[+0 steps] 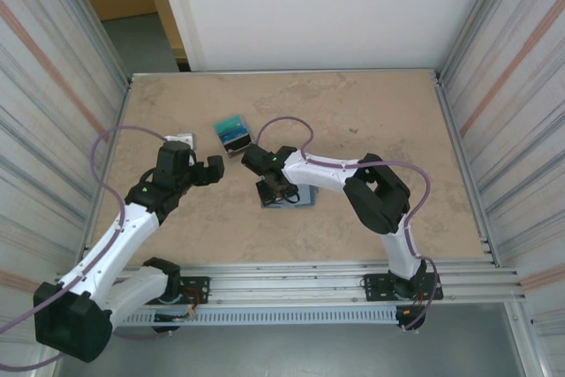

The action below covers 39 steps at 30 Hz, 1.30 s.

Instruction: Take the credit cards out of the card holder

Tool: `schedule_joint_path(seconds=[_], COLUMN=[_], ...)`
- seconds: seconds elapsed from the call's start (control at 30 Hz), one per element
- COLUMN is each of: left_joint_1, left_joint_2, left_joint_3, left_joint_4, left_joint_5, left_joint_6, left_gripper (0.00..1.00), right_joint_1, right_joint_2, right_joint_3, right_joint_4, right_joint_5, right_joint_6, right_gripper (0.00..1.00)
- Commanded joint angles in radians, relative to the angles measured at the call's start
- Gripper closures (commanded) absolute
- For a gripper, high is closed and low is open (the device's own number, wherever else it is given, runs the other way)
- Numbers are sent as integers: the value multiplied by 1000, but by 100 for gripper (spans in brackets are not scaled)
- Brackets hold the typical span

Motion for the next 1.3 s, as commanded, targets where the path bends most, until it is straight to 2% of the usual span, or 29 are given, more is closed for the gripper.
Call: schedule_joint_path(seconds=[0.0,0.37,1.0,1.13,1.27], left_joint_1=[-2,-2,-2,-2,-2], left_joint_2=[-22,-75,-101,-103,-107], left_joint_3=[-7,2,11,13,10], left_joint_4=[5,12,7,10,11], left_joint_5=[-3,-4,14,18,15], left_joint_6=[-11,-13,-21,-24,-40], left_gripper=[1,1,1,1,1], right_joint_1=[-8,1,-15,-40,-66], right_joint_2=[3,-83,-157,-181,-196], right_joint_3=[3,-1,-62,-106,-161], right_joint_4=[-16,-42,-101,-91,-44], right_joint_5=[-4,96,182,176,116], right_joint_6=[-8,-5,20,20,15], right_gripper=[57,68,66,67,68])
